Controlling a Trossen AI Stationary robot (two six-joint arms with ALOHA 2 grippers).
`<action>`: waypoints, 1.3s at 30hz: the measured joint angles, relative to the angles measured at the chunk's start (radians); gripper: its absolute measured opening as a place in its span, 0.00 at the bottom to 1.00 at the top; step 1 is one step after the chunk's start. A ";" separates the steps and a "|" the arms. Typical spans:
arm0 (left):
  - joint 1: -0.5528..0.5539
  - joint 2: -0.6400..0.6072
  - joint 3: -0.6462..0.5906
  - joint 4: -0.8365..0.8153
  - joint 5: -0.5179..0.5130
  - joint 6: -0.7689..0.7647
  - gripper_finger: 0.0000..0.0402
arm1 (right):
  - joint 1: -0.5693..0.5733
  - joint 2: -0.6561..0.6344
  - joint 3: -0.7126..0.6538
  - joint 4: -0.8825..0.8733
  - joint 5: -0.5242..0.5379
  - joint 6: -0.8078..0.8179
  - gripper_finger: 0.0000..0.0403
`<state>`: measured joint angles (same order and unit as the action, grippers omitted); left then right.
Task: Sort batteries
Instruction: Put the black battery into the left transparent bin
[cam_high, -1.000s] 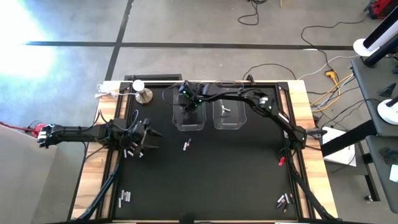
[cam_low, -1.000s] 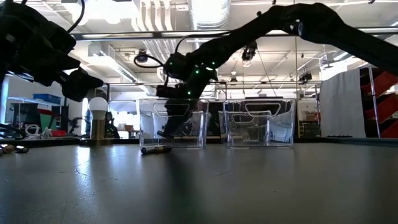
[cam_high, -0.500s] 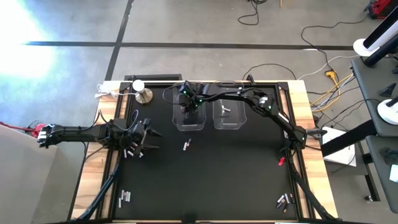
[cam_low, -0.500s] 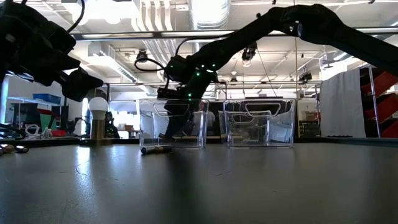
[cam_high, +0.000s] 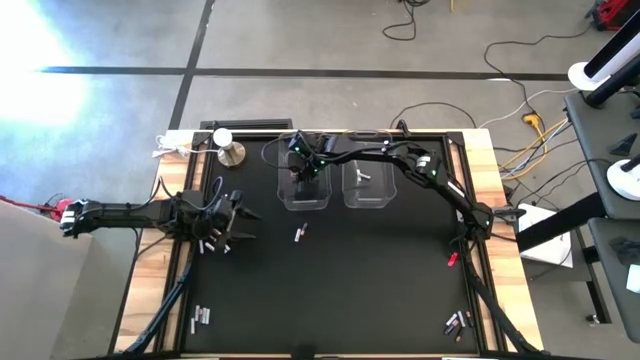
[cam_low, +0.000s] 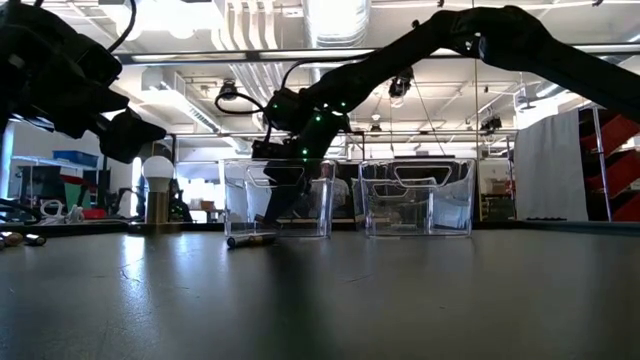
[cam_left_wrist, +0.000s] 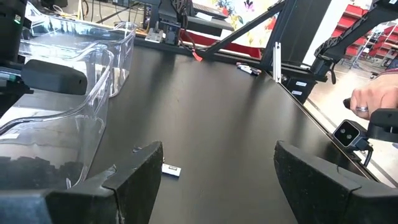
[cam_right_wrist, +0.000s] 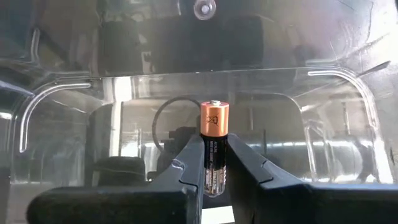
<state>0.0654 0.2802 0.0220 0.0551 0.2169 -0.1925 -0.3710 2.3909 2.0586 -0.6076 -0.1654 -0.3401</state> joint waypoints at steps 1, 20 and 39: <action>0.000 0.000 0.000 0.000 0.000 0.000 0.71 | 0.000 0.000 0.000 0.000 0.000 0.000 0.10; 0.000 0.000 0.000 0.000 0.000 0.000 0.71 | 0.005 0.000 -0.013 0.014 0.000 -0.053 0.10; 0.000 0.000 0.000 0.000 0.000 0.000 0.71 | 0.005 0.000 -0.019 0.023 0.001 -0.055 0.12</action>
<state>0.0654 0.2802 0.0223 0.0551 0.2169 -0.1925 -0.3660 2.3905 2.0399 -0.5850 -0.1646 -0.3948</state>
